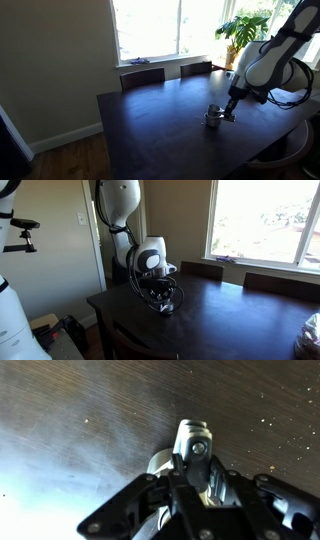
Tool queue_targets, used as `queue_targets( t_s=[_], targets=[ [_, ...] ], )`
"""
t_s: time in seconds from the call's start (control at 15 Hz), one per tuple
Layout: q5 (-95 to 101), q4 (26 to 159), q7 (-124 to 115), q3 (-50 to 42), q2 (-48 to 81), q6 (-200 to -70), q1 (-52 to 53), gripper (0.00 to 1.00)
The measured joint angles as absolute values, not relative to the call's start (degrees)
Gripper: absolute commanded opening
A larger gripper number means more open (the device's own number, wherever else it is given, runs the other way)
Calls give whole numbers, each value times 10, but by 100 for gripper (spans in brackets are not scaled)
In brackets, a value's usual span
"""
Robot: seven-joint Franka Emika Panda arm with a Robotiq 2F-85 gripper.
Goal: Unstack the silver pots.
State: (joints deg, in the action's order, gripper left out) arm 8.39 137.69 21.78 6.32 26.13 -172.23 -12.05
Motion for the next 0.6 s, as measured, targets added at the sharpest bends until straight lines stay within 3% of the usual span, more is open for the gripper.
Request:
queue_targets(
  t_s=[0.6],
  targets=[
    [82, 1381, 218, 82, 230, -1722, -121, 11]
  ],
)
